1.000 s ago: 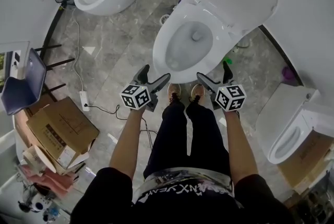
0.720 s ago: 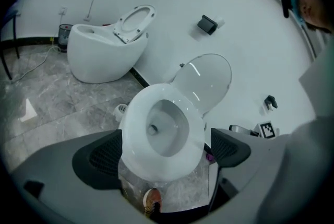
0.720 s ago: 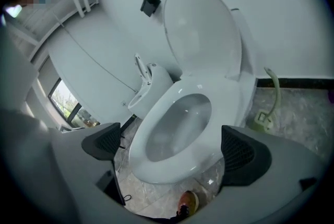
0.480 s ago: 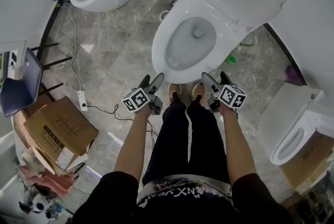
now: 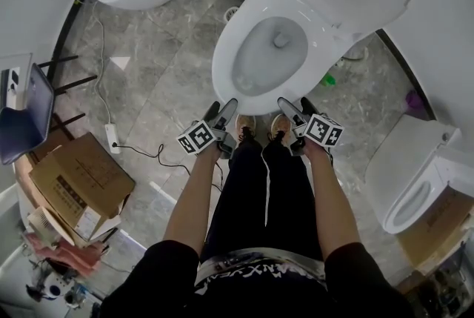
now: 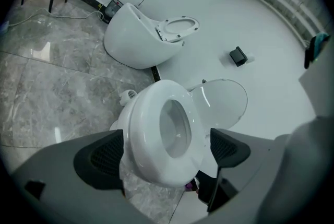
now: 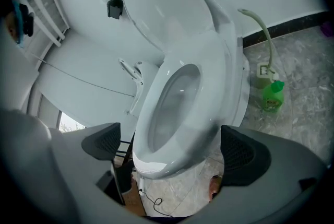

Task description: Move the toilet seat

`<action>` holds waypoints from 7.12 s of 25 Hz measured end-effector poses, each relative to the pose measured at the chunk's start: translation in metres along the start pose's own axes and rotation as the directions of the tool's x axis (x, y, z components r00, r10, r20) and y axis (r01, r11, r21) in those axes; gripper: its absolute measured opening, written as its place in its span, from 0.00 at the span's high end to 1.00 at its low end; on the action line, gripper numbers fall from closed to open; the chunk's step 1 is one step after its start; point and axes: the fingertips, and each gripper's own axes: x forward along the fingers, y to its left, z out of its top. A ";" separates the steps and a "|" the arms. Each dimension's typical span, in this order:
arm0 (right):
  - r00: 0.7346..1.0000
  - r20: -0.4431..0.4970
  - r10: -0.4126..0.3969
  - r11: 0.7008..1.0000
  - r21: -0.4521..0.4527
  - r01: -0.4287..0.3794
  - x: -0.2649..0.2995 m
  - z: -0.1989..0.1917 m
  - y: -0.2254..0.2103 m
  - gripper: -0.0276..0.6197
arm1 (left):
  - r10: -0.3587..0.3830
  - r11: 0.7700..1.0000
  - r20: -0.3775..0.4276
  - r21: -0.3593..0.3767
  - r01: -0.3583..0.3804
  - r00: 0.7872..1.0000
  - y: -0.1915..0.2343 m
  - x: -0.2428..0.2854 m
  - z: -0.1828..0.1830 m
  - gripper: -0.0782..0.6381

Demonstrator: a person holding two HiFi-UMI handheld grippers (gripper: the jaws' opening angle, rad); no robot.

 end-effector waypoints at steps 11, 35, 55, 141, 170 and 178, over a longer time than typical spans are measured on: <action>0.995 0.080 -0.063 0.997 0.054 0.059 0.001 0.011 0.001 0.08 | 0.018 0.999 0.009 -0.048 -0.018 1.000 -0.005 0.005 0.000 0.18; 0.973 0.108 -0.203 0.954 0.244 0.172 -0.023 0.014 -0.034 0.79 | 0.159 0.972 0.061 -0.185 -0.145 0.985 0.029 -0.014 0.004 0.74; 0.973 0.162 -0.166 0.927 0.361 0.098 -0.045 0.032 -0.005 0.81 | -0.019 0.993 0.016 -0.120 0.021 1.000 -0.031 -0.039 0.025 0.76; 0.744 0.667 0.044 0.881 0.325 -0.344 -0.172 0.232 0.219 0.86 | -0.610 0.792 -0.138 -0.079 0.605 0.781 -0.441 0.050 0.150 0.72; 0.725 0.688 0.013 0.903 0.304 -0.305 -0.181 0.327 0.213 0.90 | -0.622 0.780 -0.116 -0.009 0.625 0.774 -0.517 0.129 0.165 0.74; 0.691 0.720 -0.065 0.908 0.329 -0.258 -0.179 0.357 0.200 0.92 | -0.640 0.765 -0.146 -0.032 0.643 0.754 -0.527 0.161 0.176 0.75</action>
